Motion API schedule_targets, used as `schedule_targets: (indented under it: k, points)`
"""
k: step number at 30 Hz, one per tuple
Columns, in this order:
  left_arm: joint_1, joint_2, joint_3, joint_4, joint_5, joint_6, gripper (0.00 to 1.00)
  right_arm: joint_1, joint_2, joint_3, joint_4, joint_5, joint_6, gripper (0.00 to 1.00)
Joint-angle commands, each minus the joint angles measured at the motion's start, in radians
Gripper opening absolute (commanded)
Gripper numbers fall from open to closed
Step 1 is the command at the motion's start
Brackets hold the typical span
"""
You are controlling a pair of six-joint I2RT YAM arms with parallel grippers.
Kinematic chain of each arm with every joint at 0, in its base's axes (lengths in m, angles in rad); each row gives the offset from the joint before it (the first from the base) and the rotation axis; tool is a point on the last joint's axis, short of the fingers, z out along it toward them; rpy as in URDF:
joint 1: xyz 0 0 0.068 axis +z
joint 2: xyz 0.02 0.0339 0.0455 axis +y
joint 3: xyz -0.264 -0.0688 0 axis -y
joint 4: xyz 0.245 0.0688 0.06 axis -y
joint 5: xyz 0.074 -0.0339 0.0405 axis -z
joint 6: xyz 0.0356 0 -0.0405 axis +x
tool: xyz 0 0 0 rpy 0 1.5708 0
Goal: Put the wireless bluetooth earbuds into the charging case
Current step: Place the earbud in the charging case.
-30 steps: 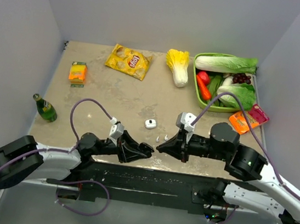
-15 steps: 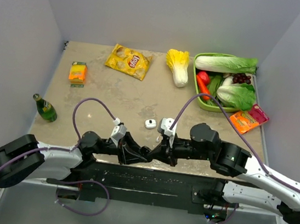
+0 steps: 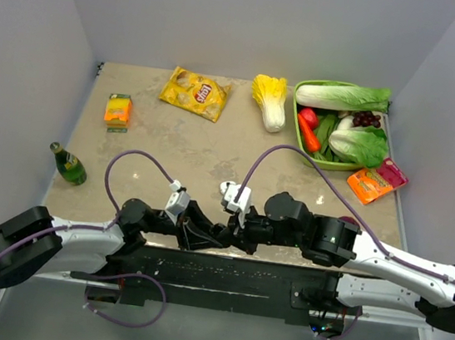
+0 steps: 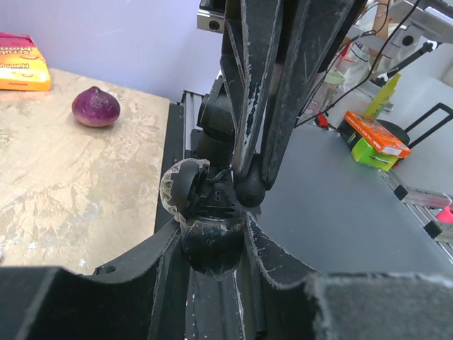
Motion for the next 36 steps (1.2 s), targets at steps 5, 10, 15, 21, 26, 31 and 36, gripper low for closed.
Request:
schedule_targets:
  k: [5,10,15,21,26,31,36]
  points:
    - [0.000,-0.018,0.031,0.146,0.022,0.030,0.00,0.018,0.012,0.034,0.039,0.080,-0.012,0.00]
    - [-0.003,-0.018,0.028,0.144,0.024,0.033,0.00,0.020,0.011,0.032,0.059,0.104,-0.004,0.00]
    - [-0.006,-0.018,0.027,0.144,0.017,0.036,0.00,0.020,0.018,0.031,0.068,0.109,-0.001,0.00]
    - [-0.008,-0.012,0.027,0.146,0.011,0.039,0.00,0.023,0.032,0.028,0.088,0.086,0.002,0.00]
    - [-0.008,-0.016,0.025,0.147,0.007,0.041,0.00,0.035,0.041,0.026,0.079,0.081,0.002,0.00]
    - [-0.008,-0.024,0.027,0.146,0.001,0.042,0.00,0.041,0.041,0.019,0.067,0.087,0.003,0.00]
    - [-0.008,-0.032,0.031,0.134,-0.006,0.049,0.00,0.043,0.041,0.011,0.061,0.106,0.011,0.00]
